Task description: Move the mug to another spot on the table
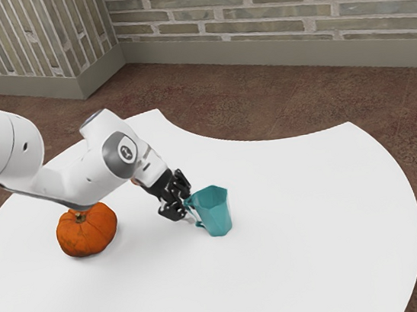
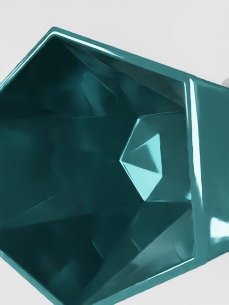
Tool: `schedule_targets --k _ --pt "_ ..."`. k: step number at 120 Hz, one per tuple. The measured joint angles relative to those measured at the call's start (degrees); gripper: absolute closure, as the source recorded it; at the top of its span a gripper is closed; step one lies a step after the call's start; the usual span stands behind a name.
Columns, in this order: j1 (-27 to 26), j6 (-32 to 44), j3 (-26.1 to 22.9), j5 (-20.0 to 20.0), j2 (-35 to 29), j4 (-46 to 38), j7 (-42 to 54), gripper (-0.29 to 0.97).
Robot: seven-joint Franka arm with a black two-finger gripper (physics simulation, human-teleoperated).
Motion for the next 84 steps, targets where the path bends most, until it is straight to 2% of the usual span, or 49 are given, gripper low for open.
schedule_targets --k 47,84 --pt "-0.58 0.37 0.0 -7.93 -0.87 -0.45 3.72 0.58" --pt "-0.88 2.49 -0.07 -15.42 -3.33 -2.1 5.47 0.62"
